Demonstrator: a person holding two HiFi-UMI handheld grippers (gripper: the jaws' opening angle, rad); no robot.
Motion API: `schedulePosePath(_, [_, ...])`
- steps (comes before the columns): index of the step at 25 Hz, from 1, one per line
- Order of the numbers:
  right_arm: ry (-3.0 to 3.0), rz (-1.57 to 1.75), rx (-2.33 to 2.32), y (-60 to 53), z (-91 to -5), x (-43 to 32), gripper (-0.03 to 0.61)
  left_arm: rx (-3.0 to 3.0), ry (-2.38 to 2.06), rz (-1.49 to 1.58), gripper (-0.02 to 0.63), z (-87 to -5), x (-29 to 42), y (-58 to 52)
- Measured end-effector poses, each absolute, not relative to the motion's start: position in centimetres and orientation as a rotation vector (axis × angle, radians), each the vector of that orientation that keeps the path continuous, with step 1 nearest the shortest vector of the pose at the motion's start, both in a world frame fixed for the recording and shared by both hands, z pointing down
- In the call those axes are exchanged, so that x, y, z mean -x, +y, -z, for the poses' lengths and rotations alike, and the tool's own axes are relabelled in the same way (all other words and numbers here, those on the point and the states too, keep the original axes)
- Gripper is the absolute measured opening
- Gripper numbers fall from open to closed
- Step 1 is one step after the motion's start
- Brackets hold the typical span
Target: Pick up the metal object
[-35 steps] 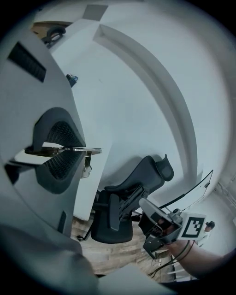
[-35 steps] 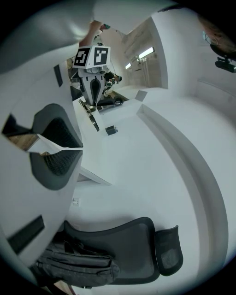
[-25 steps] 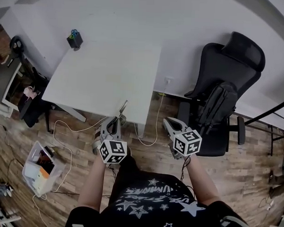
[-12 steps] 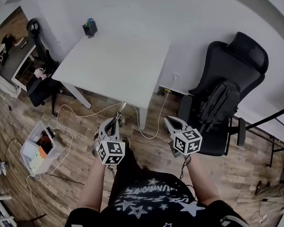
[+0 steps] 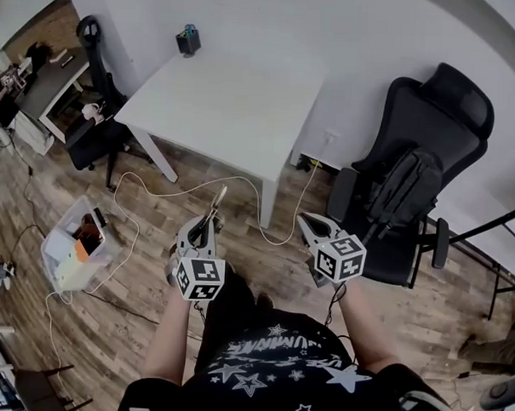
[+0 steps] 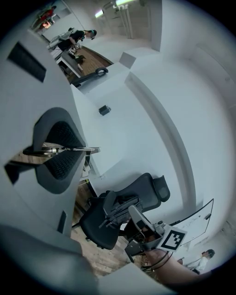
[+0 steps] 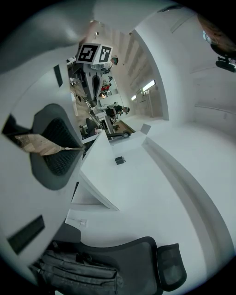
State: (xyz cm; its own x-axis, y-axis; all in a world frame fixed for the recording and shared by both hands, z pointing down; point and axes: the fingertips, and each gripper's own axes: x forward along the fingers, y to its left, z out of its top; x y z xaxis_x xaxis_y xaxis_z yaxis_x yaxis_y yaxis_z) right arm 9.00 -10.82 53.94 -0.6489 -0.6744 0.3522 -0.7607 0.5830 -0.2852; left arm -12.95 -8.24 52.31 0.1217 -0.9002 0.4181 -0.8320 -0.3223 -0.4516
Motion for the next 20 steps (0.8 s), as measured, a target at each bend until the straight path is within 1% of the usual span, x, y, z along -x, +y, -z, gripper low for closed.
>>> schedulePosePath(12, [-2.599,-0.611,-1.213,-7.4,-54.0,-7.0,0.049,2.297,1.79,0.937,0.034,-52.3,15.4,-4.2])
schedulePosePath(20, [-2.581,-0.612,-1.245,-1.9,-53.3,-4.7,0.049,2.319,1.767,0.89,0.034,-50.9,17.2,0.4])
